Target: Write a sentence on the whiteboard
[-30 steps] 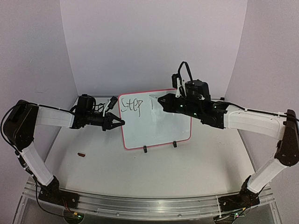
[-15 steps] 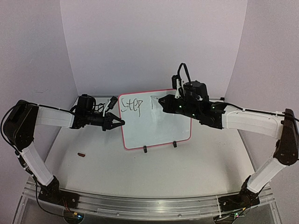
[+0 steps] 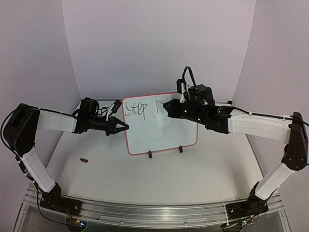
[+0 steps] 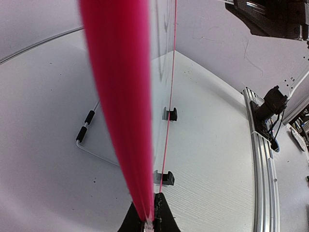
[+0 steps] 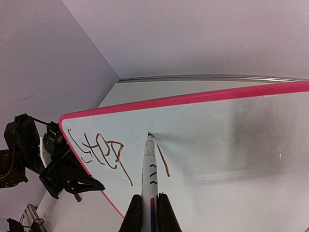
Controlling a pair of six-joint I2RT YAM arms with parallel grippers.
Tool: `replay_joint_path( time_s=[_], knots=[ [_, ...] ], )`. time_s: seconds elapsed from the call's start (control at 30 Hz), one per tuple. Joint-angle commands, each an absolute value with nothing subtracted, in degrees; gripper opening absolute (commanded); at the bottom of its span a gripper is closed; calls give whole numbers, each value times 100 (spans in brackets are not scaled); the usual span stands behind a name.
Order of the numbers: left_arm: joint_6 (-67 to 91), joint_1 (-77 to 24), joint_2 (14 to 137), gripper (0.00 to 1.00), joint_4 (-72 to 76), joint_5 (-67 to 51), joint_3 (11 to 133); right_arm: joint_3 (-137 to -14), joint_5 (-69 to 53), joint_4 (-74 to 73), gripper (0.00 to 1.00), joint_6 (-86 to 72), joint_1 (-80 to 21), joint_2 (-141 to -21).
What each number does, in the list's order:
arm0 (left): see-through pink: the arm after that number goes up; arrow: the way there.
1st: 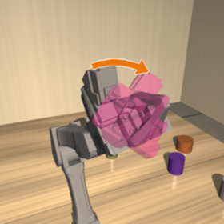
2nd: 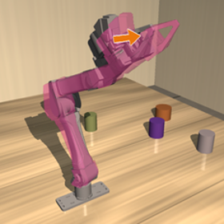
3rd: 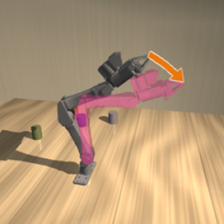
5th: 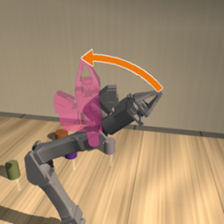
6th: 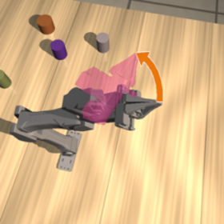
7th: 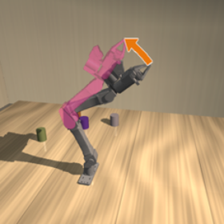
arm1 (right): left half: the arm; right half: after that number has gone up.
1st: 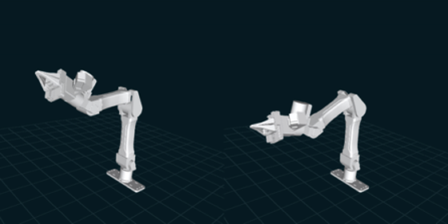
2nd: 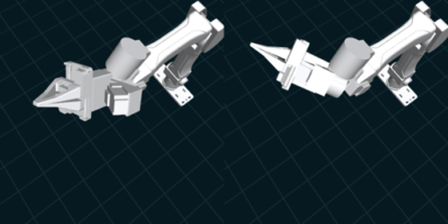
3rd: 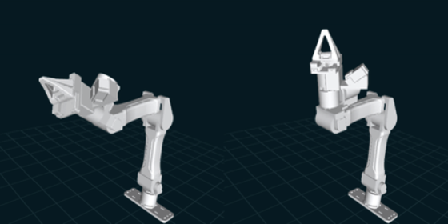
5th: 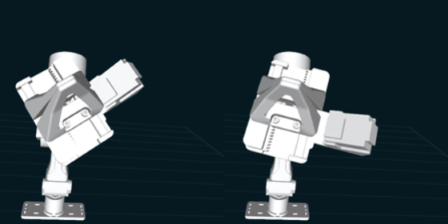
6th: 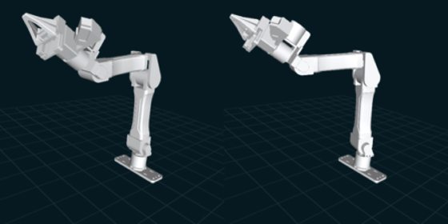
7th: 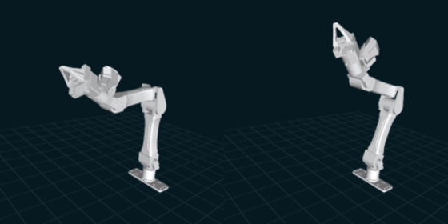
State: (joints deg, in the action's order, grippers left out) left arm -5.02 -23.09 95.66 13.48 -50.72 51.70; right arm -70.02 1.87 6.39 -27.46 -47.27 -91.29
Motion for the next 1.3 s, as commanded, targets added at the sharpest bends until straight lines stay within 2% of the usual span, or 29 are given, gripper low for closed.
replay_joint_path(
  time_s=[0.0,0.27,1.27],
  knots=[
    [-792,-2332,9600,0,1042,-4345,5150,-6987,62,874,0,-2691,-4679,-8941],
    [-787,-2330,9624,0,1063,-4350,5159,-6529,333,782,0,-2729,-4681,-8497],
    [-791,-2332,9583,0,1046,-4333,5142,-6739,271,616,0,-2752,-4627,-8939]
  ],
)
